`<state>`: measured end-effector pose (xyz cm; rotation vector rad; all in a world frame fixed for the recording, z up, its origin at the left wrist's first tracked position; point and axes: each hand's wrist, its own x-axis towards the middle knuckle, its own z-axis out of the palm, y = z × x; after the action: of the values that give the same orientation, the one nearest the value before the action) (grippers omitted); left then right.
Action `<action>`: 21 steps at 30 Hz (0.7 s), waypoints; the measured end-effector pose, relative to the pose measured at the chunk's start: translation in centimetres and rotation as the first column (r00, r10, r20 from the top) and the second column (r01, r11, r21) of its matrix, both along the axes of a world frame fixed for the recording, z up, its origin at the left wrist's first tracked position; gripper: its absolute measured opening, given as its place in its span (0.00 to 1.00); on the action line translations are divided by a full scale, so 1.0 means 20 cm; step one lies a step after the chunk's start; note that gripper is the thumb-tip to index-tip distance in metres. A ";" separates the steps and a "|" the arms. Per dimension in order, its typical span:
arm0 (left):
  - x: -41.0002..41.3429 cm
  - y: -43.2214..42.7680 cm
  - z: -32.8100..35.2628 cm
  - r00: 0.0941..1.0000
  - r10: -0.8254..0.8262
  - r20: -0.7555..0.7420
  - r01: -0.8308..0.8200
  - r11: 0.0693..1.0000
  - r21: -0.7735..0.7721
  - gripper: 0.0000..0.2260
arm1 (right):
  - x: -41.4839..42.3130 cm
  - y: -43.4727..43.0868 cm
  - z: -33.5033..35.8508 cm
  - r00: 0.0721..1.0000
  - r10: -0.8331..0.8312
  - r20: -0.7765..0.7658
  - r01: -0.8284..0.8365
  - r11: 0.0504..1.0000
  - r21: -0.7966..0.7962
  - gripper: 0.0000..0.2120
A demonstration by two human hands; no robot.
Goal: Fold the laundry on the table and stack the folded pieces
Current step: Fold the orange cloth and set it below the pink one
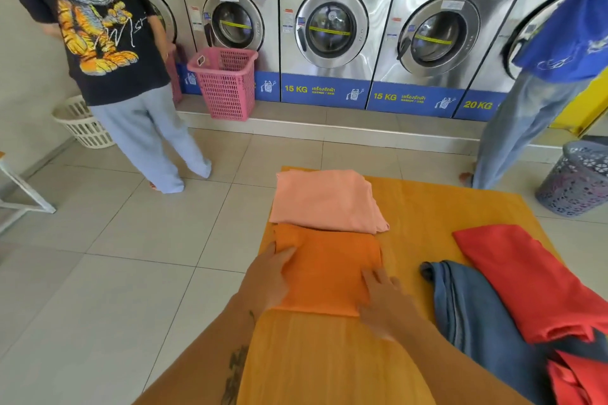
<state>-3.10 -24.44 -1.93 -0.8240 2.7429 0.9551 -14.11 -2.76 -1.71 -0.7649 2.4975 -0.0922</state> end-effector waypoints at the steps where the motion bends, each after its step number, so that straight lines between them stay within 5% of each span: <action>1: -0.01 0.01 0.00 1.000 0.006 0.000 -0.006 1.000 -0.004 0.30 | 0.00 0.00 -0.01 1.000 -0.001 -0.009 0.001 1.000 -0.002 0.35; 6: -0.02 0.05 0.00 0.994 0.109 0.024 -0.107 0.992 -0.072 0.28 | -0.06 0.05 0.05 0.997 -0.014 0.080 0.020 0.997 -0.075 0.36; 9: -0.02 0.10 0.08 0.976 0.210 -0.062 -0.218 0.957 -0.190 0.25 | -0.08 0.15 0.13 0.994 -0.070 0.085 0.089 0.966 -0.242 0.34; 12: -0.04 0.20 0.16 0.958 0.244 -0.148 -0.265 0.953 -0.148 0.25 | -0.07 0.34 0.24 0.989 -0.124 0.082 0.144 0.936 -0.322 0.31; 17: -0.14 0.57 0.23 0.934 0.041 -0.355 -0.043 0.999 0.002 0.21 | -0.03 0.78 0.38 0.967 -0.252 0.042 0.247 0.881 -0.404 0.27; 21: -0.20 1.03 0.24 0.906 -0.111 -0.409 0.114 0.993 -0.018 0.20 | -0.03 1.16 0.38 0.933 -0.361 0.003 0.314 0.808 -0.499 0.27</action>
<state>-7.11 -3.88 2.97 -0.4983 3.0896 1.2348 -14.77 20.41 5.97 -0.5017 2.7046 -0.8731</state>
